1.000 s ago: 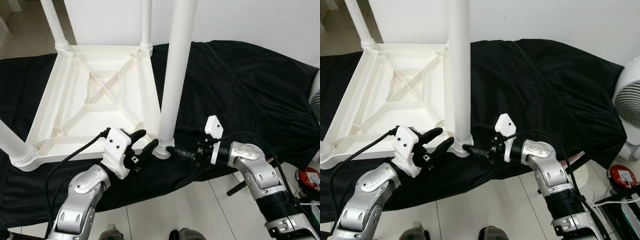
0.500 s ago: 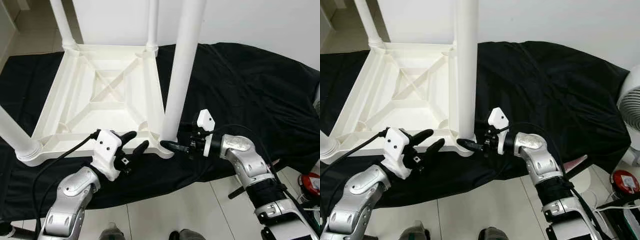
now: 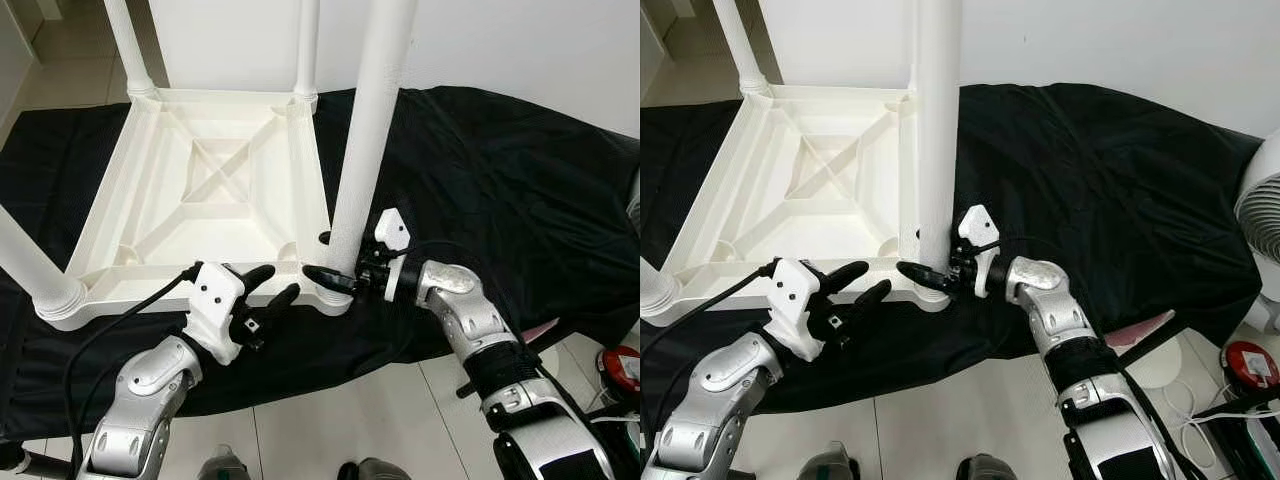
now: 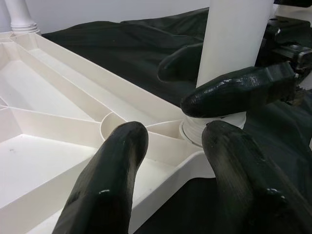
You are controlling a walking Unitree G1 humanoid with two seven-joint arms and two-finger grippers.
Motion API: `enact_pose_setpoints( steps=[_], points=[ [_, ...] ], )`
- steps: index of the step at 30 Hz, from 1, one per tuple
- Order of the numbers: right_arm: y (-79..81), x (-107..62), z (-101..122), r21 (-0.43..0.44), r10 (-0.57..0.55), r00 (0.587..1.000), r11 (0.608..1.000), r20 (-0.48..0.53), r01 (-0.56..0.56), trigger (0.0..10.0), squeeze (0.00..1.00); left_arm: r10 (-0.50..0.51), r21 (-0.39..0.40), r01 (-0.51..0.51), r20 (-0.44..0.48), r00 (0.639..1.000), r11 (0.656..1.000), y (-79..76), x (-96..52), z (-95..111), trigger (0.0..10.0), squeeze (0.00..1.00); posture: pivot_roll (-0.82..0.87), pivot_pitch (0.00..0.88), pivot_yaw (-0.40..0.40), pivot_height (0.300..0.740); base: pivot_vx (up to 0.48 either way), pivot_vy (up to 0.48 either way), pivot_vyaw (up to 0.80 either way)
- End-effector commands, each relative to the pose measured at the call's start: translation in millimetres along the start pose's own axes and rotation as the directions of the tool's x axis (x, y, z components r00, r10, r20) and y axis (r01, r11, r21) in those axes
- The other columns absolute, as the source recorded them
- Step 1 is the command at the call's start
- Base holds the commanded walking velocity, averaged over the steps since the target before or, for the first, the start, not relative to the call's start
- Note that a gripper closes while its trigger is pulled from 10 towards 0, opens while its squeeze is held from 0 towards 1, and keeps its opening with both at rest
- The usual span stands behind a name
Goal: Building children table
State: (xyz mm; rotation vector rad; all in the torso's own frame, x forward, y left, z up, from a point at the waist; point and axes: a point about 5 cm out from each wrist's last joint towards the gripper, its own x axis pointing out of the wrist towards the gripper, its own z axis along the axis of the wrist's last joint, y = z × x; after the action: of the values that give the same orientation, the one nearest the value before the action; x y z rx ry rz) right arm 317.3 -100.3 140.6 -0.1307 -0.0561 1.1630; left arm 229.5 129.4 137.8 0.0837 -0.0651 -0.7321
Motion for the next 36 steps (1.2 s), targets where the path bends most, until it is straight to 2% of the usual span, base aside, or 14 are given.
enact_pose_setpoints(
  steps=[1, 12, 13, 14, 23, 28, 29, 30, 31, 32, 33, 34, 35, 36],
  points=[
    [-7.0, -9.9, -1, -0.002, -0.021, 1.000, 1.000, -0.008, 0.021, 0.0, 0.00, -0.015, 0.007, 0.015, 0.009, 1.000, 1.000, -2.0, 1.6, 2, 10.0, 0.00, 0.11, 0.026, -0.042, 0.740, 0.000, 0.000, 0.00],
    [-15.4, -26.6, -4, 0.009, -0.115, 0.993, 0.993, -0.023, 0.115, 0.0, 0.00, -0.058, 0.006, 0.058, 0.024, 0.998, 0.998, -8.7, 11.2, 3, 10.0, 0.00, 0.08, 0.038, -0.035, 0.740, 0.000, 0.000, 0.00],
    [-16.0, -27.2, -6, 0.011, -0.161, 0.986, 0.987, -0.033, 0.162, 0.5, 0.00, -0.062, 0.009, 0.062, 0.027, 0.998, 0.998, -9.9, 15.1, 3, 10.0, 0.00, 0.08, 0.040, -0.034, 0.740, 0.000, 0.000, 0.00],
    [-16.9, -26.9, -9, 0.014, -0.240, 0.969, 0.970, -0.057, 0.241, 10.0, 0.00, -0.065, 0.008, 0.064, 0.036, 0.997, 0.998, -11.3, 20.8, 4, 10.0, 0.00, 0.08, 0.044, -0.037, 0.740, 0.000, 0.000, 0.00],
    [-9.2, -21.6, -10, 0.039, -0.476, 0.879, 0.878, -0.043, 0.477, 10.0, 0.00, -0.073, -0.013, 0.074, 0.048, 0.996, 0.997, -15.8, 30.9, 8, 10.0, 0.00, 0.07, 0.048, -0.028, 0.740, 0.000, 0.000, 0.00],
    [-2.2, -19.7, -10, 0.072, -0.612, 0.789, 0.786, -0.048, 0.614, 10.0, 0.00, -0.065, -0.022, 0.066, 0.044, 0.997, 0.998, -14.9, 36.0, 8, 10.0, 0.00, 0.06, 0.045, -0.021, 0.740, 0.000, 0.000, 0.00],
    [-1.0, -19.9, -10, 0.086, -0.669, 0.741, 0.736, -0.056, 0.672, 10.0, 0.00, -0.060, -0.026, 0.062, 0.044, 0.997, 0.998, -14.3, 38.4, 8, 10.0, 0.00, 0.05, 0.045, -0.019, 0.740, 0.000, 0.000, 0.00],
    [-0.6, -21.0, -11, 0.103, -0.748, 0.660, 0.653, -0.070, 0.751, 10.0, 0.00, -0.046, -0.032, 0.048, 0.038, 0.998, 0.998, -13.3, 41.5, 9, 10.0, 0.00, 0.05, 0.045, -0.014, 0.740, 0.000, 0.000, 0.00],
    [-0.6, -21.0, -11, 0.103, -0.748, 0.660, 0.653, -0.070, 0.751, 10.0, 0.00, -0.046, -0.032, 0.048, 0.038, 0.998, 0.998, -13.3, 41.5, 9, 10.0, 0.00, 0.05, 0.045, -0.014, 0.740, 0.000, 0.000, 0.00],
    [-0.3, -22.2, -12, 0.115, -0.811, 0.578, 0.568, -0.091, 0.815, 10.0, 0.00, -0.032, -0.041, 0.033, 0.032, 0.999, 0.999, -12.2, 44.5, 9, 10.0, 0.00, 0.04, 0.042, -0.010, 0.740, 0.000, 0.000, 0.00],
    [-0.3, -22.2, -12, 0.115, -0.811, 0.578, 0.568, -0.091, 0.815, 10.0, 0.00, -0.032, -0.041, 0.033, 0.032, 0.999, 0.999, -12.2, 44.5, 9, 10.0, 0.00, 0.04, 0.042, -0.010, 0.740, 0.000, 0.000, 0.00],
    [0.8, -23.3, -14, 0.124, -0.869, 0.482, 0.468, -0.117, 0.875, 10.0, 0.00, -0.018, -0.062, 0.020, 0.027, 0.999, 0.998, -11.7, 48.4, 9, 10.0, 0.00, 0.04, 0.040, -0.008, 0.740, 0.000, 0.000, 0.00],
    [0.8, -23.3, -14, 0.124, -0.869, 0.482, 0.468, -0.117, 0.875, 10.0, 0.00, -0.018, -0.062, 0.020, 0.027, 0.999, 0.998, -11.7, 48.4, 9, 10.0, 0.00, 0.04, 0.040, -0.008, 0.740, 0.000, 0.000, 0.00],
    [1.6, -24.0, -15, 0.127, -0.896, 0.424, 0.408, -0.134, 0.904, 10.0, 0.00, -0.010, -0.076, 0.012, 0.024, 1.000, 0.997, -11.6, 50.8, 10, 10.0, 0.00, 0.04, 0.040, -0.008, 0.740, 0.000, 0.000, 0.00]
  ],
)
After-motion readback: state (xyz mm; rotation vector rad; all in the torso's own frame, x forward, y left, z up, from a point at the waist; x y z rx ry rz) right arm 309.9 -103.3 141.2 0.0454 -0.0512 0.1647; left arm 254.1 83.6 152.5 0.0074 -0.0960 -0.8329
